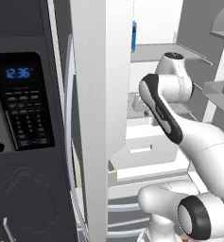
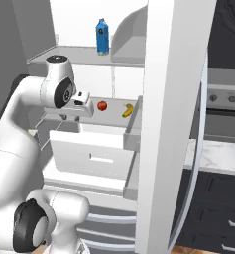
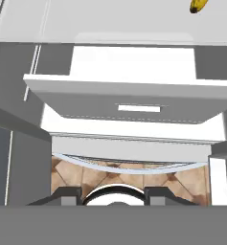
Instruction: Pick the apple and banana from the fridge and place them on the plate next to the blender to make a fruit smoothie.
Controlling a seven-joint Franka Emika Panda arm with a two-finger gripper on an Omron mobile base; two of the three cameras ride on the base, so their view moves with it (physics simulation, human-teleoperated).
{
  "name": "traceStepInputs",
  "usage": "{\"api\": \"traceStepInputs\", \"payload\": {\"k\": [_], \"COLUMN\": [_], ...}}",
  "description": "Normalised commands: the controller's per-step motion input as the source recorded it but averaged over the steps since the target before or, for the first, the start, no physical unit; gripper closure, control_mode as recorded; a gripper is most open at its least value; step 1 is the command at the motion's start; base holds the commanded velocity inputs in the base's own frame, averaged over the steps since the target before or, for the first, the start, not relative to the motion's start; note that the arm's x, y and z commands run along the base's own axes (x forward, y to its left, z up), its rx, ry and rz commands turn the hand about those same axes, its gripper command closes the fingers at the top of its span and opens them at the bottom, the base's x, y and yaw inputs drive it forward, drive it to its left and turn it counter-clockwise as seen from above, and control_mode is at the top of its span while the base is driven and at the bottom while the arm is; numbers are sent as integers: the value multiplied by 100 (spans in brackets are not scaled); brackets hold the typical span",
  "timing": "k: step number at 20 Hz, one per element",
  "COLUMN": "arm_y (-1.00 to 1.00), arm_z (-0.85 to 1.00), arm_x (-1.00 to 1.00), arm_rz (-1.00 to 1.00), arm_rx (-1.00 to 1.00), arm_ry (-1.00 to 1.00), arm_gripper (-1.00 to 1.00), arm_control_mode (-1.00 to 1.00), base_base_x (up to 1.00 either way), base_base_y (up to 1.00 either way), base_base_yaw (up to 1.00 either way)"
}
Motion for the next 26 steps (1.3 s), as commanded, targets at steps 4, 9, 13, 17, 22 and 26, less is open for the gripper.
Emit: {"api": "traceStepInputs", "payload": {"k": [4,9,13,17,22,26], "arm_y": [0,-18,-49,-19,0,1], "arm_z": [-9,-40,-22,-3,0,0], "arm_x": [18,38,59,86,83,65], "arm_rz": [0,0,-3,-12,-8,-3], "arm_rx": [-2,-1,-1,0,1,2], "arm_ry": [-5,-29,-16,-2,0,1], "arm_gripper": [-100,-100,-100,-100,-100,-100], "arm_control_mode": [-100,-100,-100,-100,-100,-100], "base_base_x": [0,0,0,0,0,0], "base_base_y": [0,0,0,0,0,0], "base_base_yaw": [0,0,0,0,0,0]}}
